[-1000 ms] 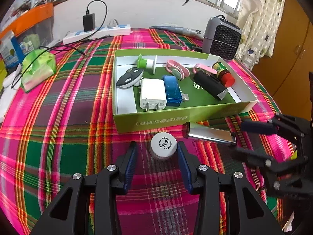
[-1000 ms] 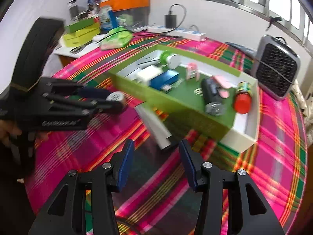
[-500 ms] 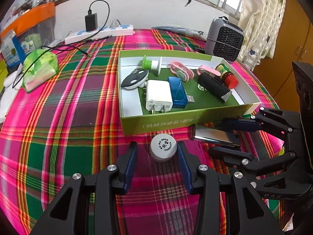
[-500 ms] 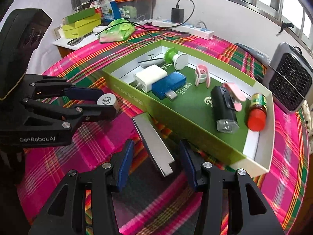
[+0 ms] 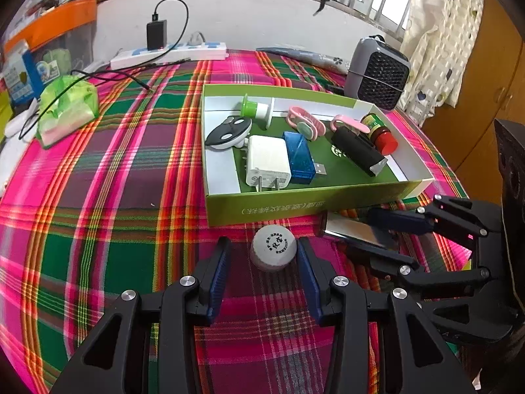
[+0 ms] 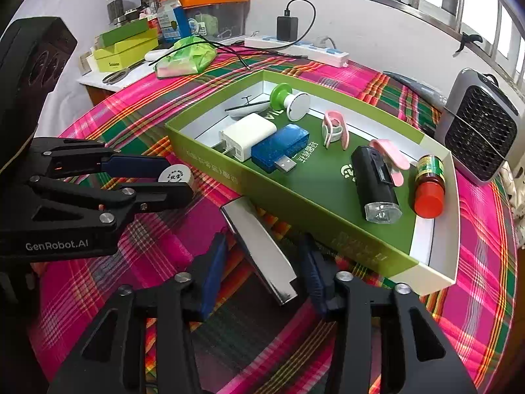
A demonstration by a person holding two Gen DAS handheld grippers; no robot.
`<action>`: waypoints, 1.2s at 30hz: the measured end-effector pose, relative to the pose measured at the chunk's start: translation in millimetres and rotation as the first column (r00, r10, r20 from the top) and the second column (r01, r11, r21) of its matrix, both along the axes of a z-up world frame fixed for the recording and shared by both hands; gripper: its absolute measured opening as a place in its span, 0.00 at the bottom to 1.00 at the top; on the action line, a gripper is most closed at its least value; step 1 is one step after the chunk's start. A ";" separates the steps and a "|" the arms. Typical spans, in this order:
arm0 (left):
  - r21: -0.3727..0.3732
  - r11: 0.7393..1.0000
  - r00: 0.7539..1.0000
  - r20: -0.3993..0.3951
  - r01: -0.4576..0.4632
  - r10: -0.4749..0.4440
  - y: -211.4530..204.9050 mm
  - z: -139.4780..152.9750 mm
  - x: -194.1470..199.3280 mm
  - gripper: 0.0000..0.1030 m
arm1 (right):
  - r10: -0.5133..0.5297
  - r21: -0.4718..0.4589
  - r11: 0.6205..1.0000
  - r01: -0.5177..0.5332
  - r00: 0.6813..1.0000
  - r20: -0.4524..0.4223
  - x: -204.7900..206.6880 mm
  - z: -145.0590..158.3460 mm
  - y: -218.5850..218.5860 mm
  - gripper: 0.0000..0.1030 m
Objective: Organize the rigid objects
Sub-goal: 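Grasp the white round container with the left tool while the right tool grasps the silver case, then lift the container and silver case with both tools and carry them over the tray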
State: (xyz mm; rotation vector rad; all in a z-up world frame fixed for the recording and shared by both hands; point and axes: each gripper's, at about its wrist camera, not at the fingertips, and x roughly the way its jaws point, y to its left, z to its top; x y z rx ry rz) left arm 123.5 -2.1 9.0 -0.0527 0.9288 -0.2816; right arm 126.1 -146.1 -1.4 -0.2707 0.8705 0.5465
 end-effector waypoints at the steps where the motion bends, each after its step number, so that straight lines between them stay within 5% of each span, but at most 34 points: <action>1: 0.005 1.000 1.000 0.002 0.000 0.000 -0.6 0.0 -0.4 0.38 | -0.002 -0.002 1.000 0.002 1.000 0.001 -1.3 0.2 0.2 0.35; 11: 0.025 0.999 1.000 0.006 -0.026 0.025 1.0 -0.7 -1.8 0.27 | -0.015 -0.008 1.000 0.015 1.000 0.015 -11.6 0.0 1.7 0.28; 36: 0.027 0.999 1.000 0.006 -0.028 0.028 1.6 -0.5 -7.3 0.27 | -0.028 0.002 1.000 0.028 1.000 0.005 -16.1 1.8 0.0 0.24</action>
